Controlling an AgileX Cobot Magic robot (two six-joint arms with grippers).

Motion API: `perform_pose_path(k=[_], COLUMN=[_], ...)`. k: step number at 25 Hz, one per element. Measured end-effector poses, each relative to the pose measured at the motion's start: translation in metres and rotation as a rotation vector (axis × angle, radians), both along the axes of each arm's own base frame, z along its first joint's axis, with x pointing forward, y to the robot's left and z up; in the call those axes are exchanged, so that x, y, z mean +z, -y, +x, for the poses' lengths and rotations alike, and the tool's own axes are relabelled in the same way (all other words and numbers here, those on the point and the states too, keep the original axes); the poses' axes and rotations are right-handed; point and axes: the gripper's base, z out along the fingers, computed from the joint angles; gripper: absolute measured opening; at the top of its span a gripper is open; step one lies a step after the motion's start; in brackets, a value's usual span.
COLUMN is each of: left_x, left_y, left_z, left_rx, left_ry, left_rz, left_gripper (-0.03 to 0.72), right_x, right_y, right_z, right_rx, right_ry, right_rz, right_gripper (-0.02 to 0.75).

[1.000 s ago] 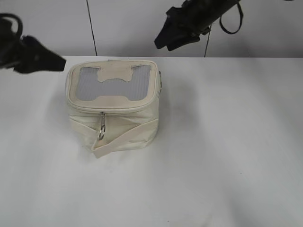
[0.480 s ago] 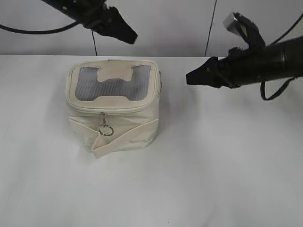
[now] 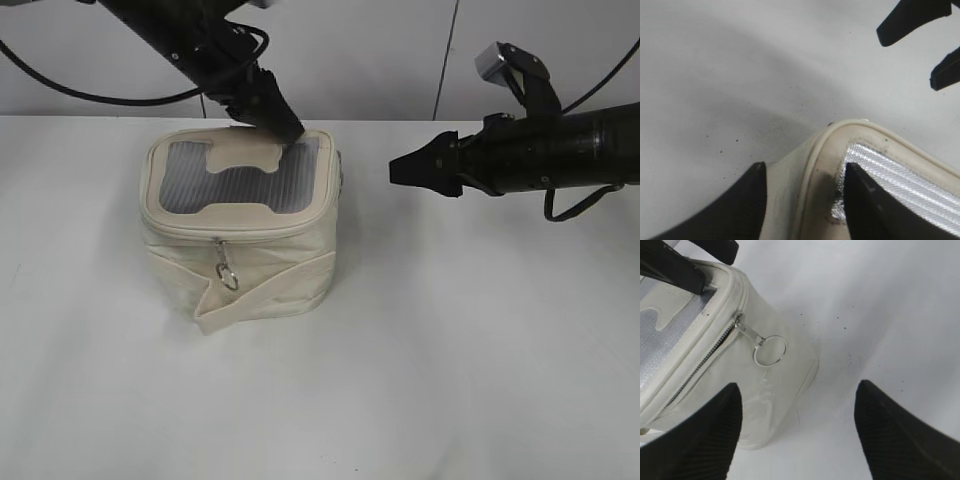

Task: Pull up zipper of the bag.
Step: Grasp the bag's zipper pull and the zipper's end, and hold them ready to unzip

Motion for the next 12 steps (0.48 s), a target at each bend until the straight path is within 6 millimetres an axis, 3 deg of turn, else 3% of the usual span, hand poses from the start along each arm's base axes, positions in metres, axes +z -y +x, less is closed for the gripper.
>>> perform_pose_path(k=[3, 8, 12], left_x=[-0.008, -0.010, -0.010], left_y=[0.000, -0.001, -0.001], left_z=[0.002, 0.002, 0.001], left_rx=[0.004, -0.003, -0.003], left_ry=[-0.014, -0.021, -0.025], left_rz=[0.016, 0.044, 0.045], left_gripper=[0.357, 0.071, 0.041], right_x=[0.000, -0.007, -0.023], right_y=[0.000, -0.003, -0.010], right_z=[0.000, 0.001, 0.000], right_rx=[0.010, 0.057, 0.111], right_ry=[0.017, 0.043, 0.056], right_rz=[-0.007, -0.013, -0.045], right_gripper=[0.552, 0.552, 0.552])
